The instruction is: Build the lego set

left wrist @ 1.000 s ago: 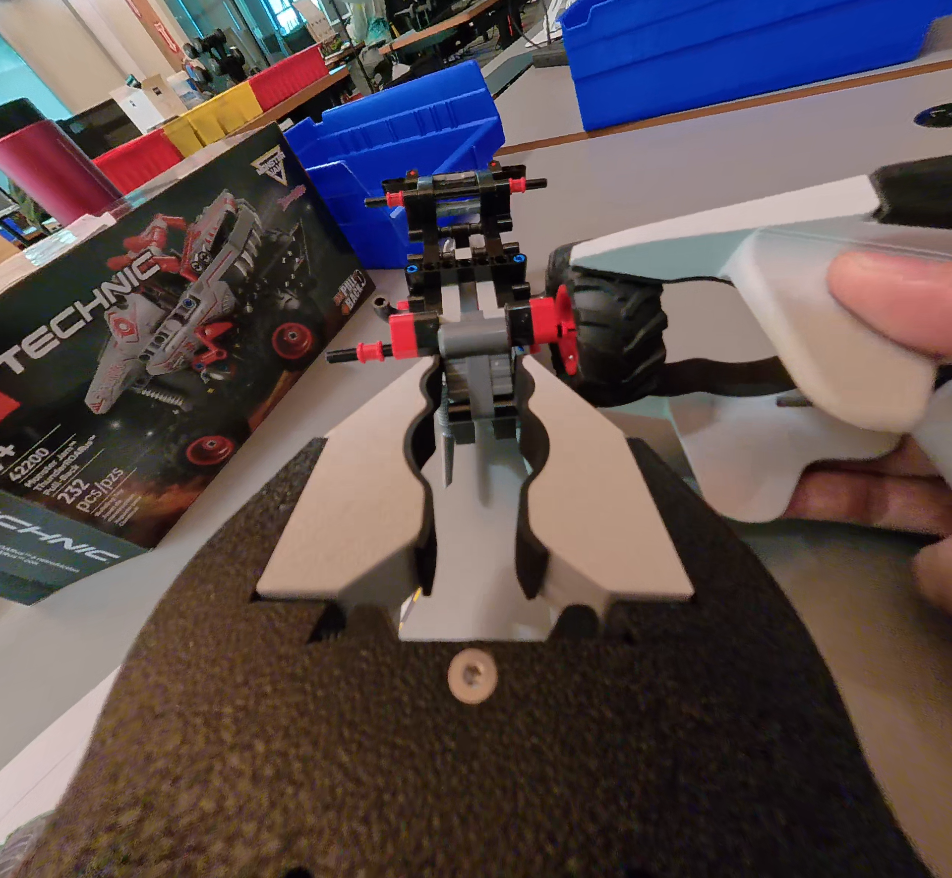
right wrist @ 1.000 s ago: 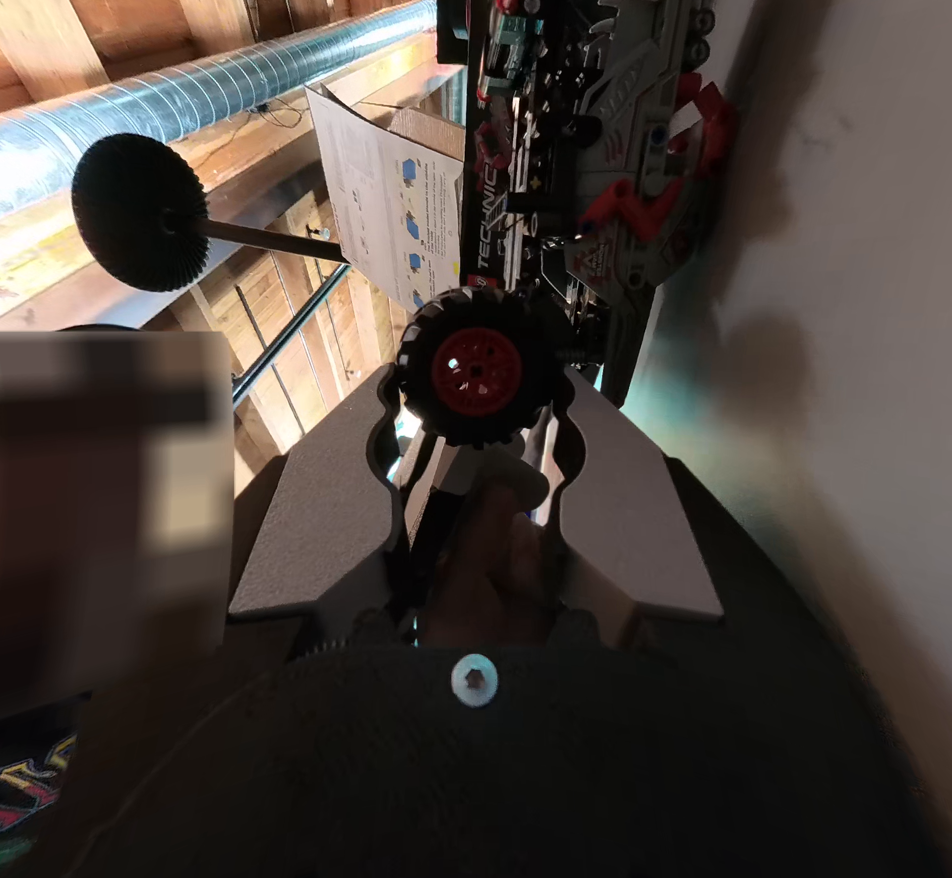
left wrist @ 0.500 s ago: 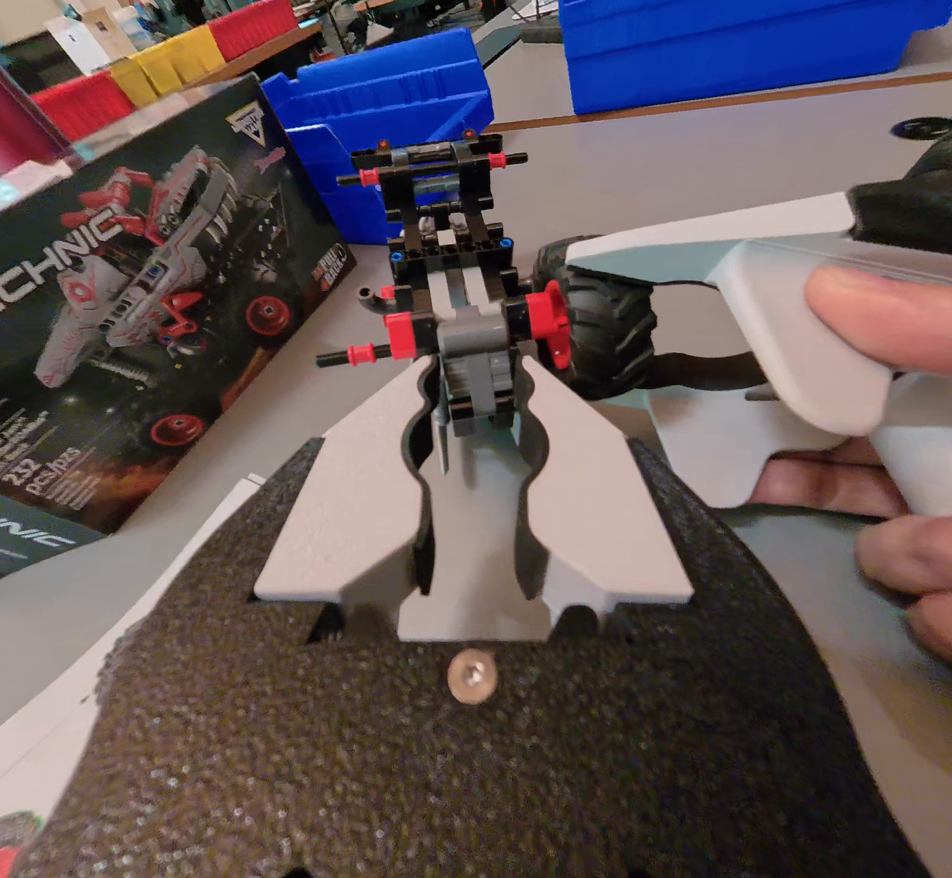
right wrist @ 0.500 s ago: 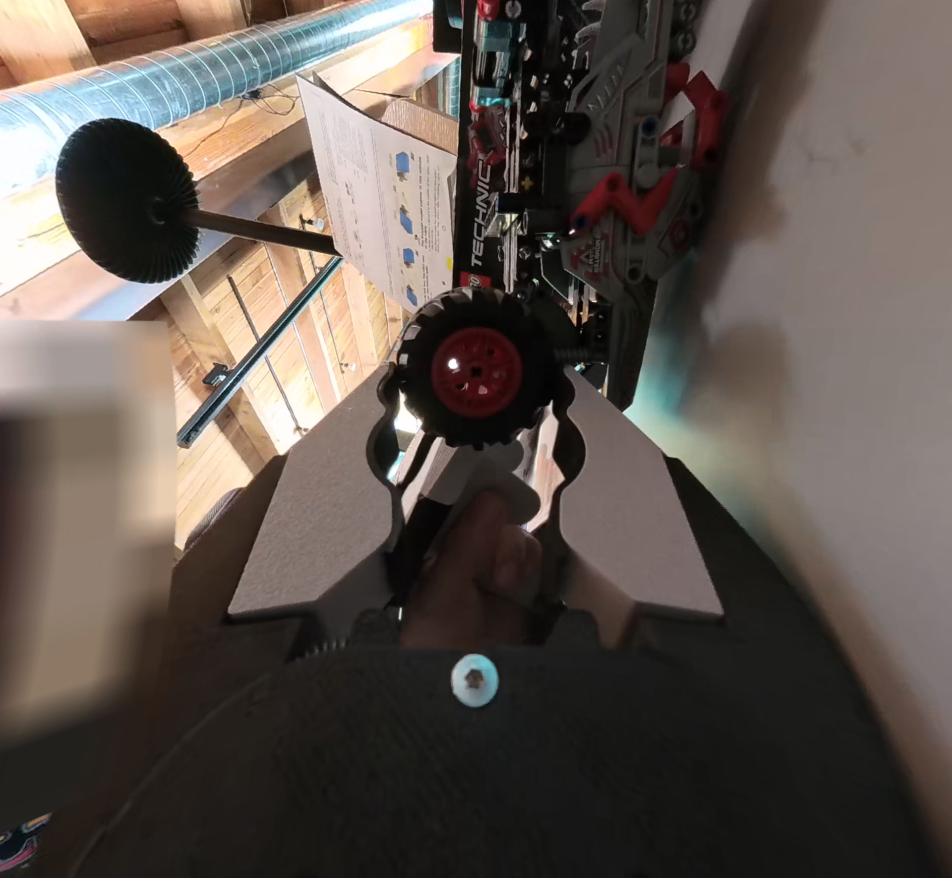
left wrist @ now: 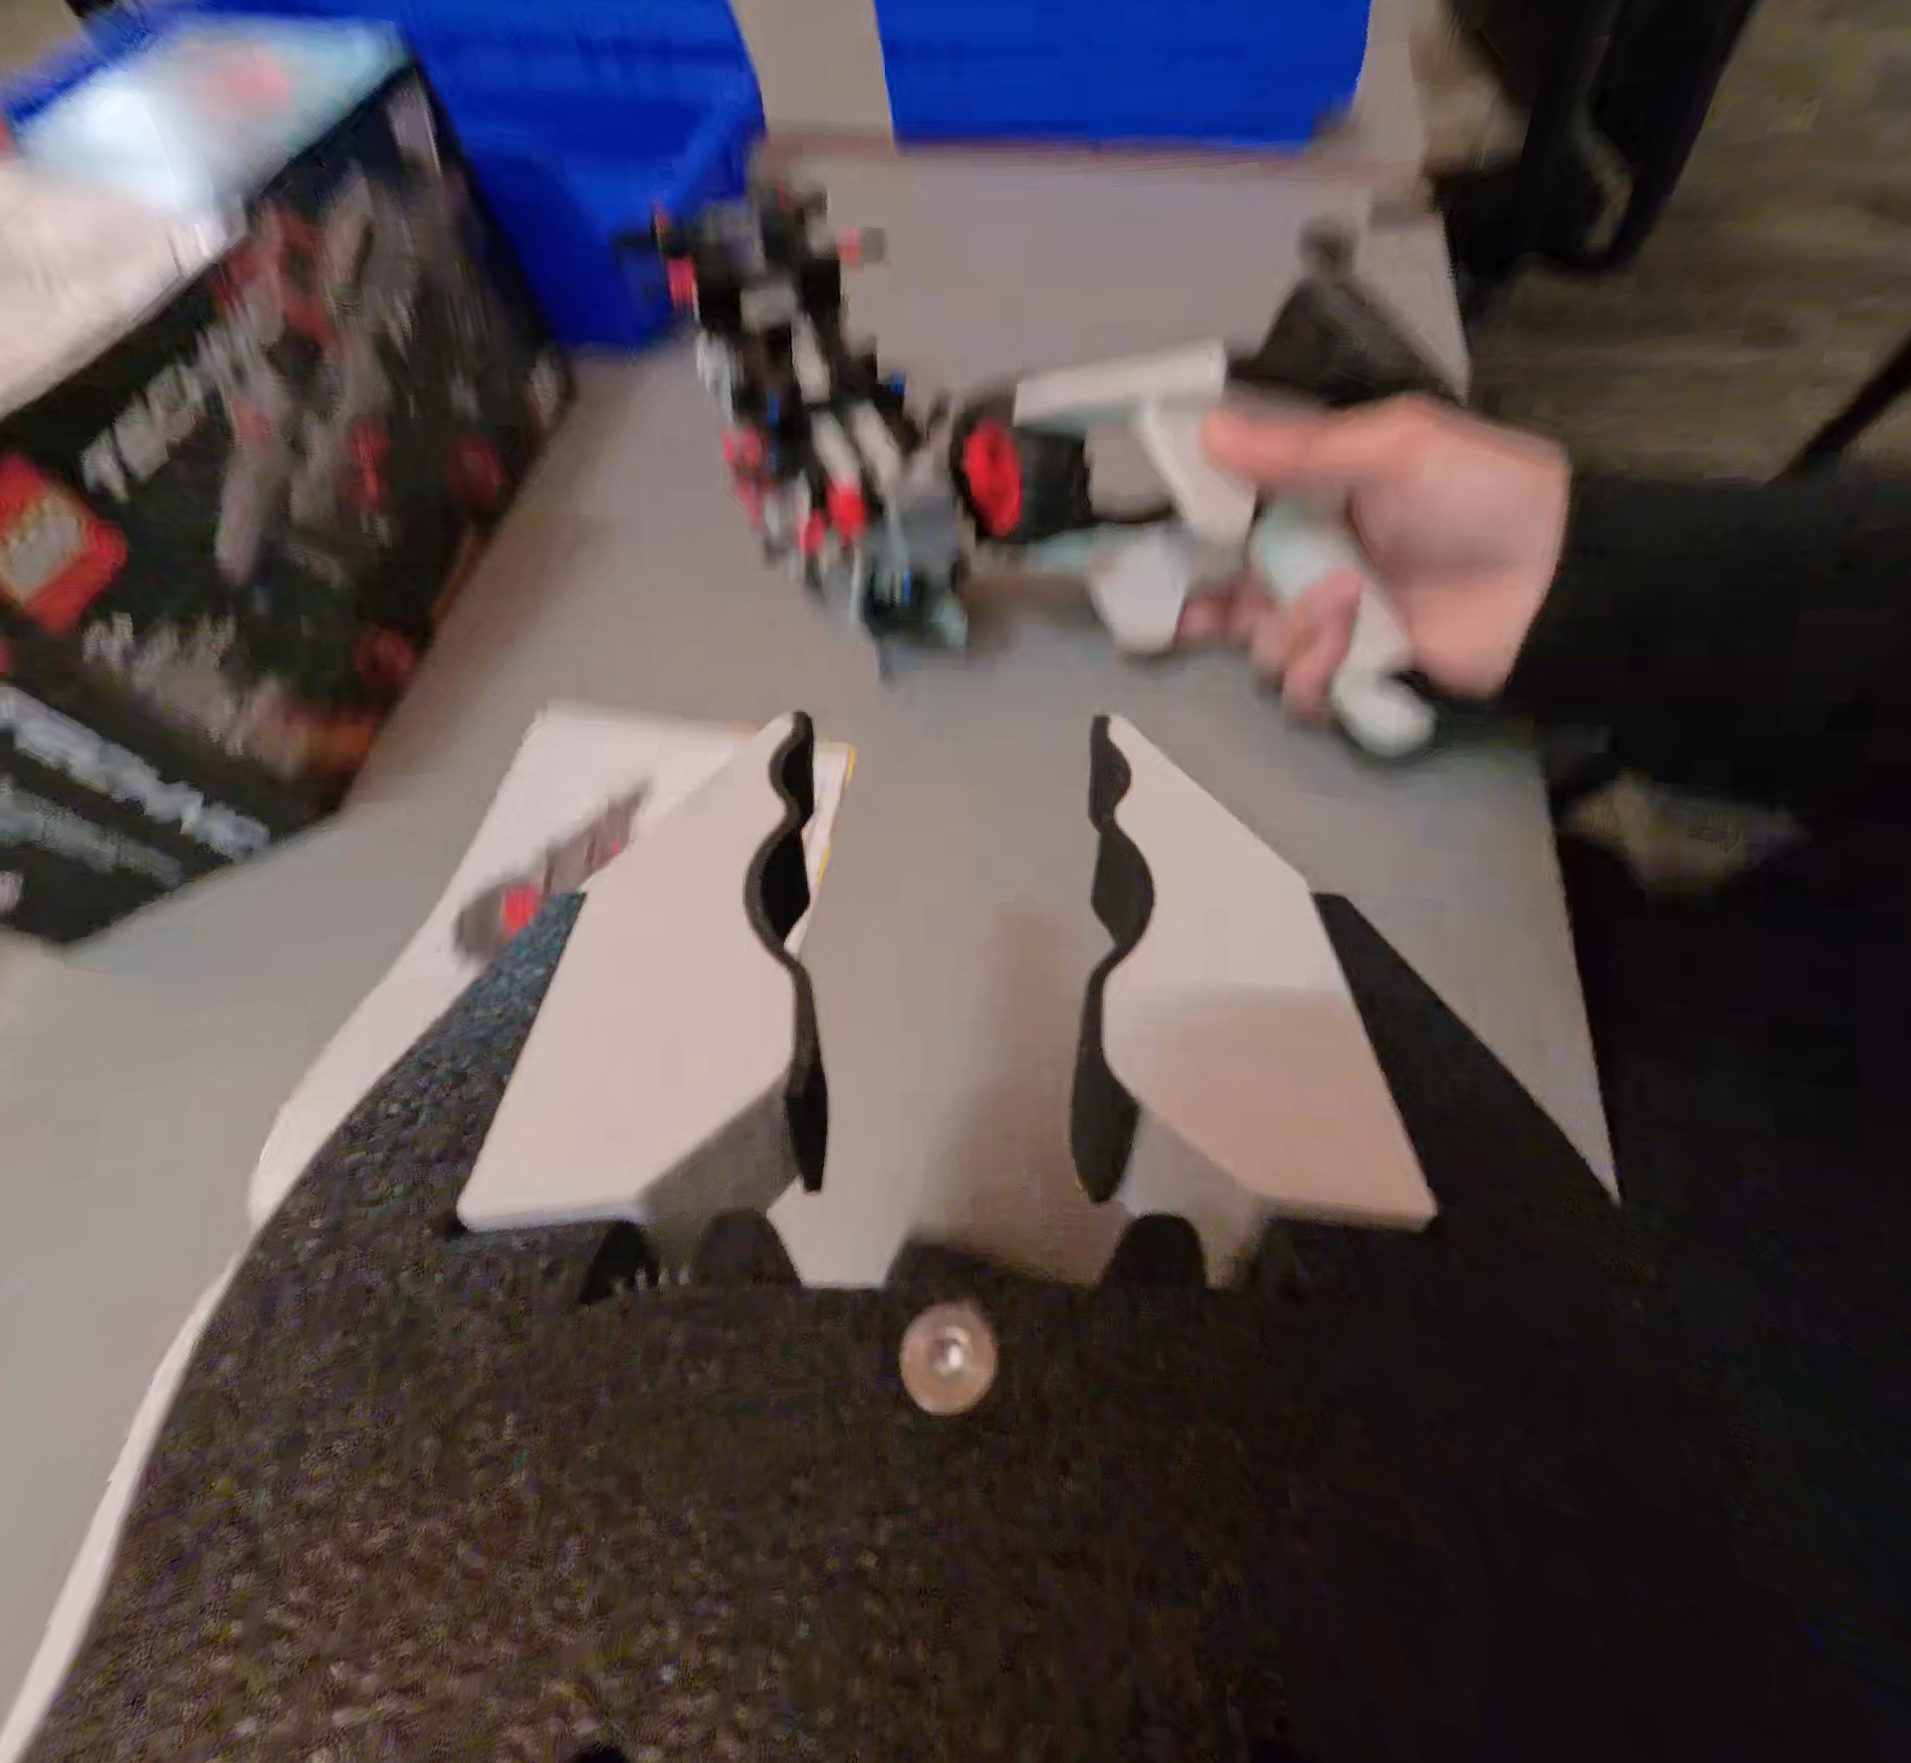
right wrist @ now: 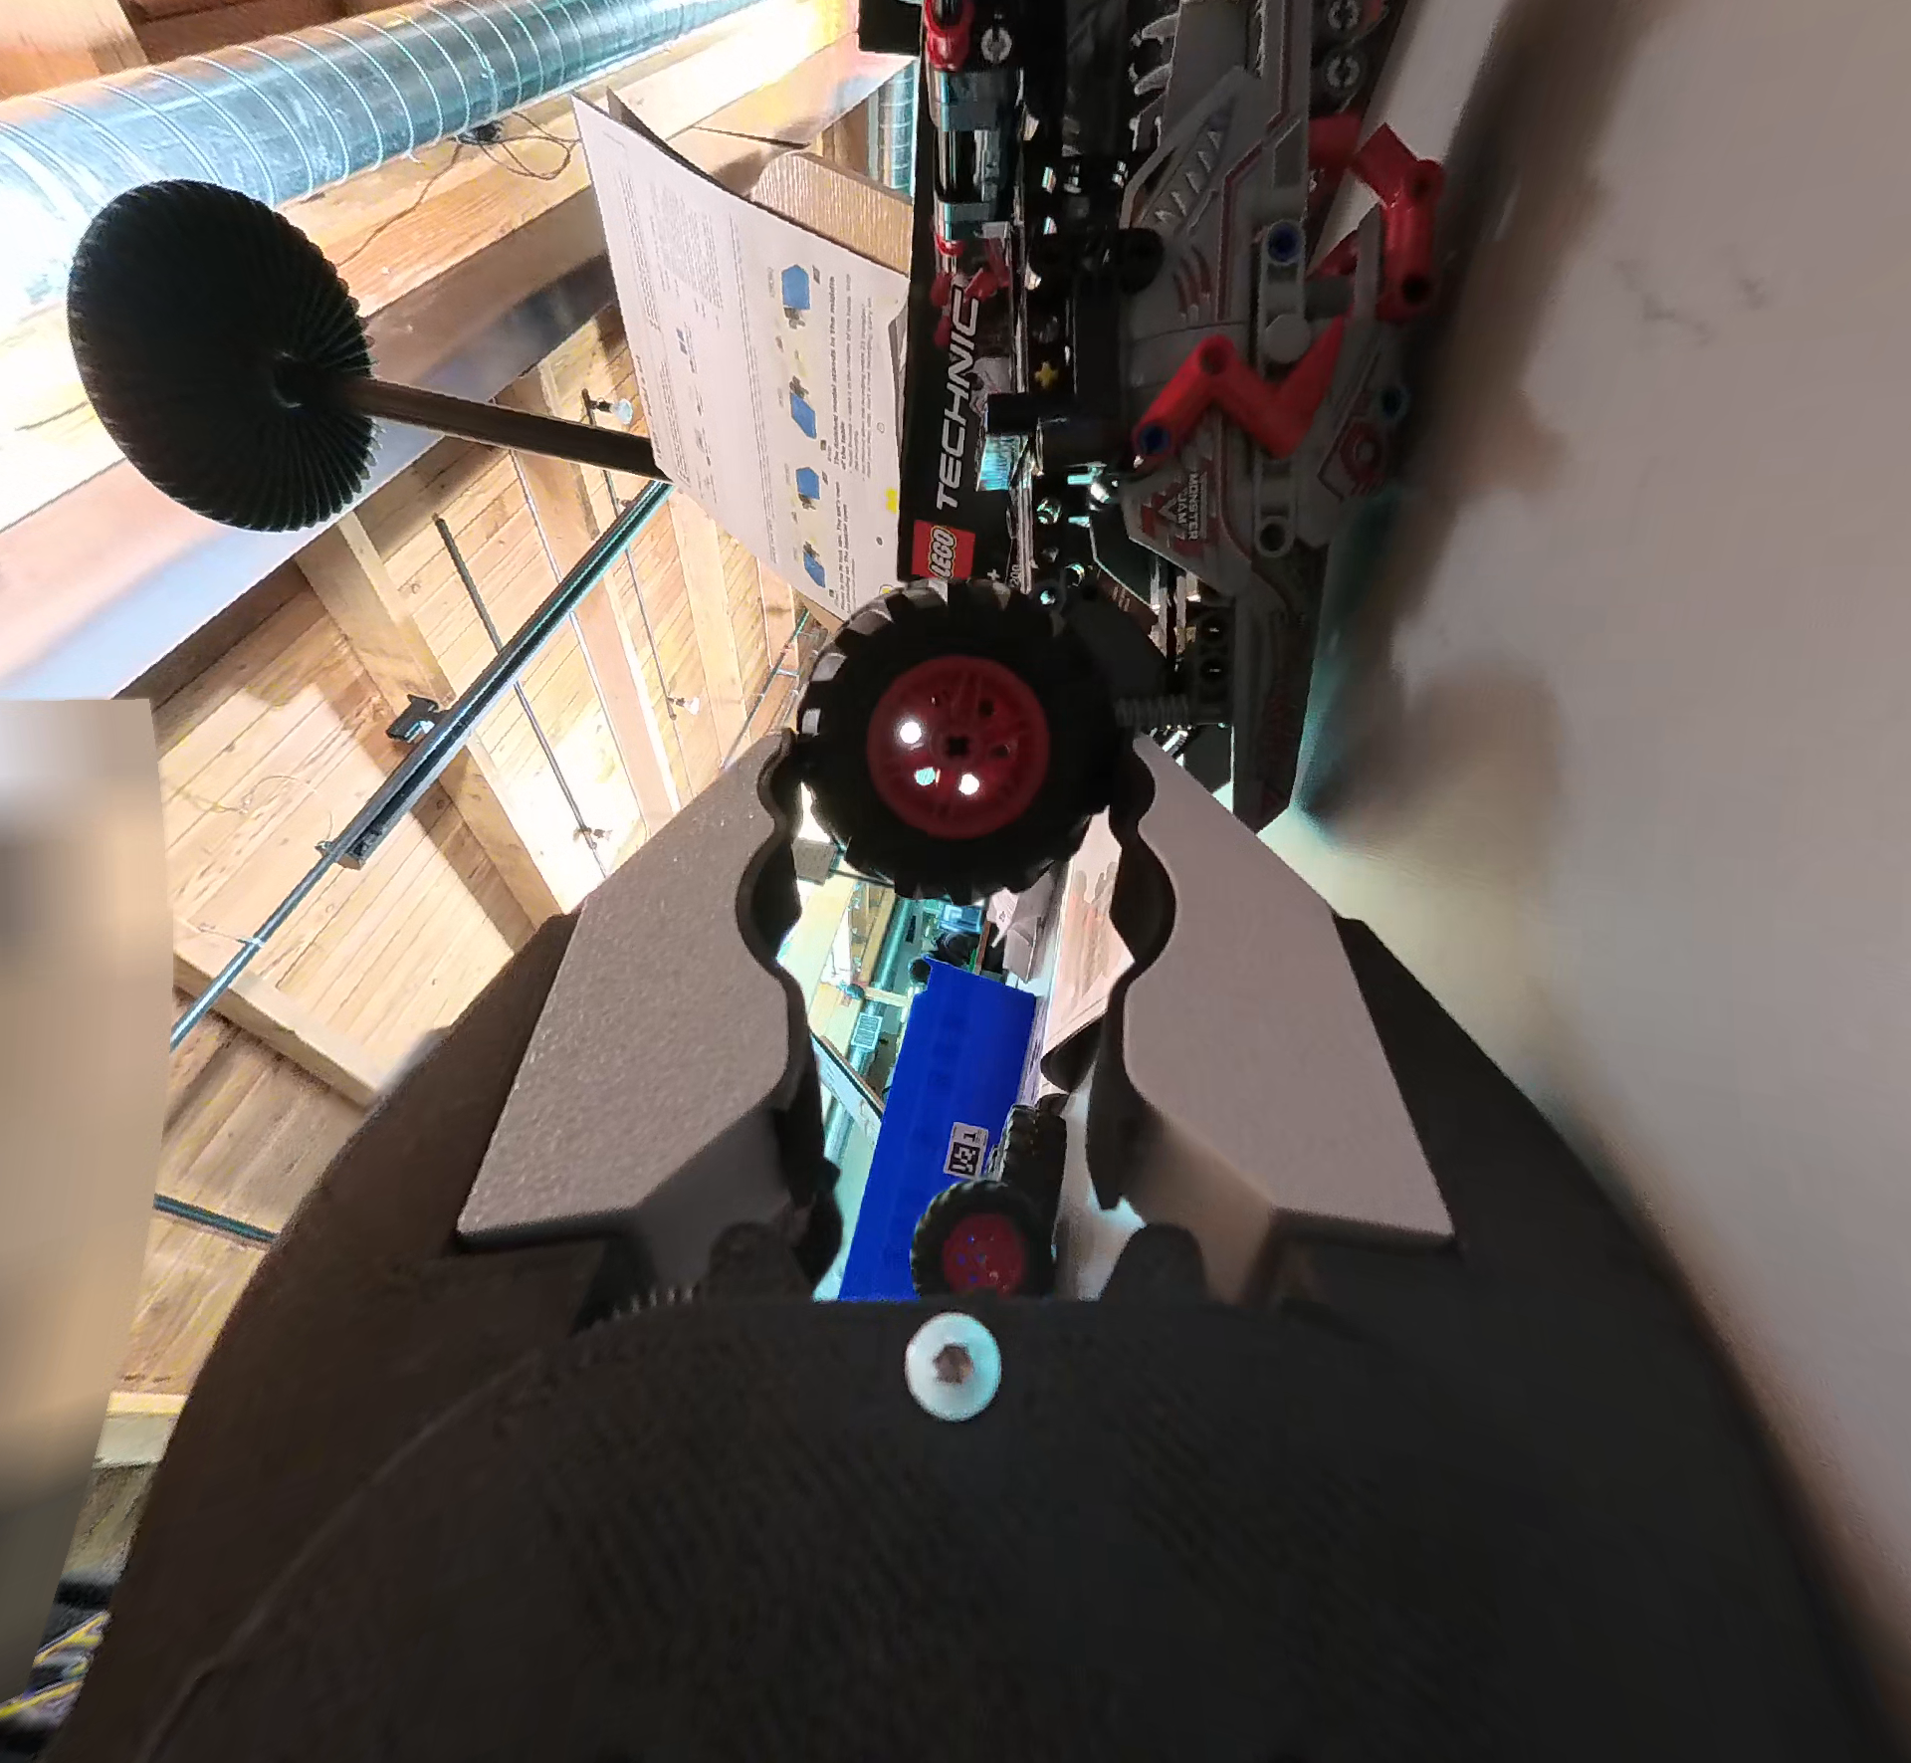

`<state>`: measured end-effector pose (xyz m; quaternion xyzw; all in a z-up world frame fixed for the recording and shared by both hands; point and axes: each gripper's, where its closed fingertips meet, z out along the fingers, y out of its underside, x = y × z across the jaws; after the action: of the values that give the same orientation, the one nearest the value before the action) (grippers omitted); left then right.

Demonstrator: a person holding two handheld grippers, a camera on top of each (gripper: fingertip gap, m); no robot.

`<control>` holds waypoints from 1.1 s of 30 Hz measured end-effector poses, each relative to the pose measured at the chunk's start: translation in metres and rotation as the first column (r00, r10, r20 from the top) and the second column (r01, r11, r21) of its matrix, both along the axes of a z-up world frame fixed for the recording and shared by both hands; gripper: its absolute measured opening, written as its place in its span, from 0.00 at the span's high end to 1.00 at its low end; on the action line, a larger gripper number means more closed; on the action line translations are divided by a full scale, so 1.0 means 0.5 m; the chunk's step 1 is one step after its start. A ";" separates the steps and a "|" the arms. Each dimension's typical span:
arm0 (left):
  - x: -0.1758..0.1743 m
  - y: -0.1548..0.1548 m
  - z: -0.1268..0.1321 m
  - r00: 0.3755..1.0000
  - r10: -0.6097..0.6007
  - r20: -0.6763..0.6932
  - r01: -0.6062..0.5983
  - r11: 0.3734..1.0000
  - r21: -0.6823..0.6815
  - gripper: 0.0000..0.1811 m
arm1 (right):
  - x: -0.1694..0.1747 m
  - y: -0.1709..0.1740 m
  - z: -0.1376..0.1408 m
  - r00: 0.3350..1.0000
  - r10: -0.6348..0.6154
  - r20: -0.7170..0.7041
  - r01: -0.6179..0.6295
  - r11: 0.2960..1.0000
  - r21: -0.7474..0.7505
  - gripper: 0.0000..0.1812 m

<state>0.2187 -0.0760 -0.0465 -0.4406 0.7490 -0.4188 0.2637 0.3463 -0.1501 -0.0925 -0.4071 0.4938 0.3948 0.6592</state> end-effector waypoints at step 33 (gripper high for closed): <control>-0.268 0.128 -0.216 0.982 -0.027 -0.185 0.110 0.885 0.452 0.61 | 0.000 -0.002 0.003 0.999 0.043 0.002 -0.043 0.999 0.019 0.68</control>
<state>0.0847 -0.0118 -0.1546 -0.3735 0.8620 -0.1985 0.2793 0.3462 -0.1510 -0.0908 -0.4117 0.4807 0.4131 0.6548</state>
